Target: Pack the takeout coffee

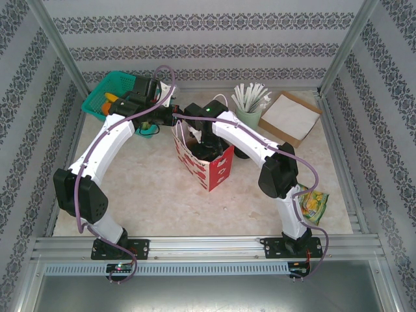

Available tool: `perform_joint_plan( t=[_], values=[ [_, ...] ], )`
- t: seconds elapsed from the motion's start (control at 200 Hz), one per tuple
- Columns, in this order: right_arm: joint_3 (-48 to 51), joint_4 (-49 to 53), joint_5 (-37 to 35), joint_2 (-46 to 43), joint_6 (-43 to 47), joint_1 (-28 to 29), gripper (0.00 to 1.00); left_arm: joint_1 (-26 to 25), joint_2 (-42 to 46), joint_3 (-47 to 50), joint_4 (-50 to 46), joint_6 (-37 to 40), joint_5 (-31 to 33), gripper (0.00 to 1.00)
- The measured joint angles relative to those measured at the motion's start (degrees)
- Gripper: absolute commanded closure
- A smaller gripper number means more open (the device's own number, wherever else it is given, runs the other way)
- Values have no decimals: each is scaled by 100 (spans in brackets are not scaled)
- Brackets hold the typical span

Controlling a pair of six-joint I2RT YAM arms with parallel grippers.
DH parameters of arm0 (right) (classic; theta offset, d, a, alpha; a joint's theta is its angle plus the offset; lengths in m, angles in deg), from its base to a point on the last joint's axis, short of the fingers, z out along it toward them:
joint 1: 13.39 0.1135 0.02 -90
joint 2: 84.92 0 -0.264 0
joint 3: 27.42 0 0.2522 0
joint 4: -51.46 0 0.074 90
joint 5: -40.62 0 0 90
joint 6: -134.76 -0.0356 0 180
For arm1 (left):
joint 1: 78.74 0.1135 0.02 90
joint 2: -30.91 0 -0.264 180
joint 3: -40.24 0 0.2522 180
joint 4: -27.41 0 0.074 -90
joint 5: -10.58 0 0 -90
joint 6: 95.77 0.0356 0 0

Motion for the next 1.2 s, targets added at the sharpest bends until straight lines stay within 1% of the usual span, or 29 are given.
perform_joint_plan(
  t=[0.41,0.659,1.199],
  values=[
    [76,9,-9,0,-13,-35,27,4,0,0,4,-15,-2,100],
    [310,26,-22,0,-68,-72,27,2,0,0,4,-13,-26,100],
    [321,24,-20,0,-111,-98,27,2,0,0,4,-15,-63,100]
  ],
)
